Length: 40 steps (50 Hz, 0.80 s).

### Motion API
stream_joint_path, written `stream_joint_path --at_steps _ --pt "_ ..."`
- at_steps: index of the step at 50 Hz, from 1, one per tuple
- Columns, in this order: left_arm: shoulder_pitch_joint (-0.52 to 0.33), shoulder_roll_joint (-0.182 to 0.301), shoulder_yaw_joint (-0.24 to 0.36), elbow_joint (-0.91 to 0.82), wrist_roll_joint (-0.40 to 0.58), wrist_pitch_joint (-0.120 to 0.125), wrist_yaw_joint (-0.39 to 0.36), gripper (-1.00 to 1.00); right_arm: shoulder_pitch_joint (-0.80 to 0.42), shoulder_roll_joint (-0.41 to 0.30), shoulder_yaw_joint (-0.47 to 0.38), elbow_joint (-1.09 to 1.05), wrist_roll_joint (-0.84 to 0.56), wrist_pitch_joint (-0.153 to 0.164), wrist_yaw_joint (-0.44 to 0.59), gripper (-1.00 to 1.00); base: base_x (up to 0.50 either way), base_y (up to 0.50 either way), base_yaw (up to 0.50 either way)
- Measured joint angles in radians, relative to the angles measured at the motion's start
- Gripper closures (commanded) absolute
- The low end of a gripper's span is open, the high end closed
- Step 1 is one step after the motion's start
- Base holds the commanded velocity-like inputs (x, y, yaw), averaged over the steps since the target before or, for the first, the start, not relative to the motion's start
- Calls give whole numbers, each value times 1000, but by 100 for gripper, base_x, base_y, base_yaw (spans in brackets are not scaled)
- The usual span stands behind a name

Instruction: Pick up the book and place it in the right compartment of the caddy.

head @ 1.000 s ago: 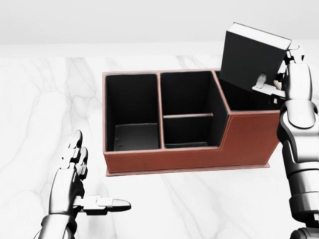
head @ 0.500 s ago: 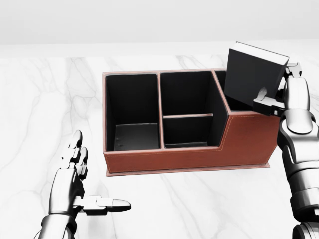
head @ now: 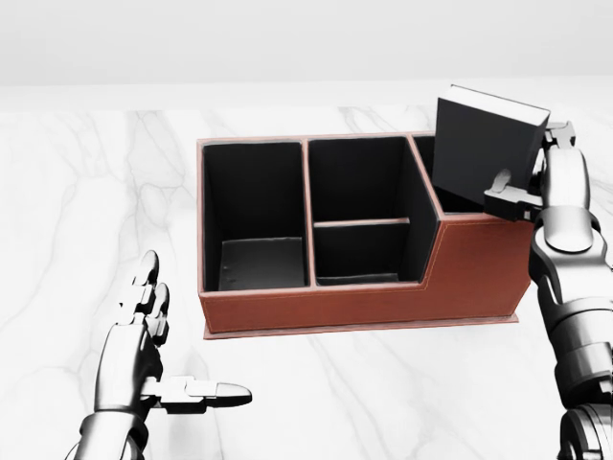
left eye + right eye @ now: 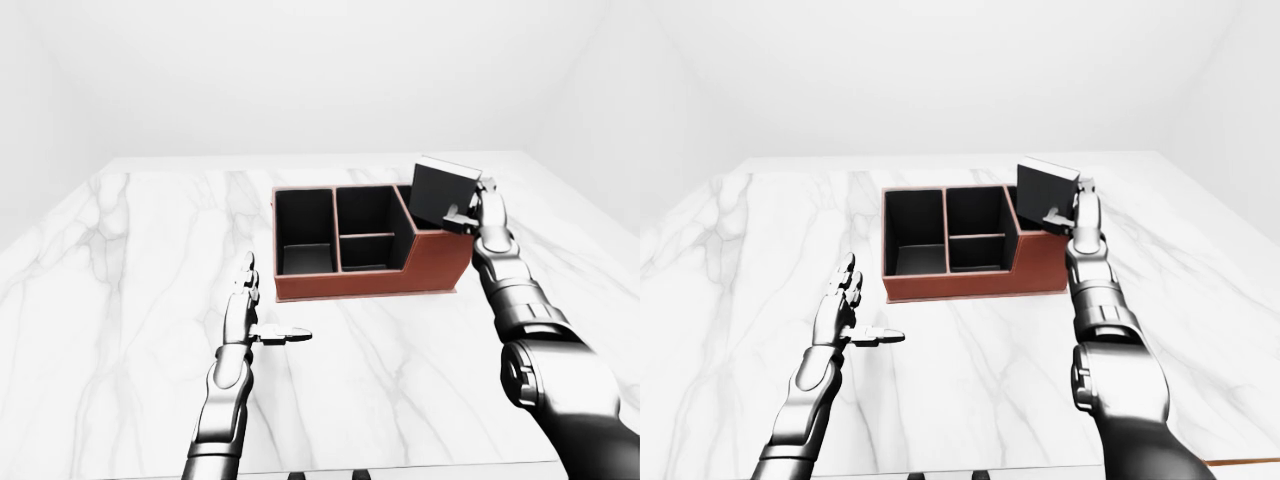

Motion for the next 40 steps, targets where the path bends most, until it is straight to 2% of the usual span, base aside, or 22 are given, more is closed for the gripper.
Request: stream_joint_path --at_steps 13,21,30,31,32,40 --pt "-1 0 0 0 0 1 0 -100 -54 7 14 137 -27 -51 -26 100 0 0 0" --pt "-1 0 0 5 0 -2 0 -100 -64 11 19 179 -39 -65 -36 100 0 0 0" --pt "-1 0 0 3 0 -1 0 -100 -68 14 28 190 -62 -65 -47 100 0 0 0" --pt "-1 0 -1 3 1 0 0 -100 -68 14 29 191 -64 -65 -47 -51 0 0 0" --pt "-1 0 -1 3 1 0 -1 -100 -69 14 24 190 -64 -65 -49 -100 0 0 0" --pt "0 0 -1 0 1 2 -1 -100 -72 15 8 177 -66 -65 -44 -100 0 0 0"
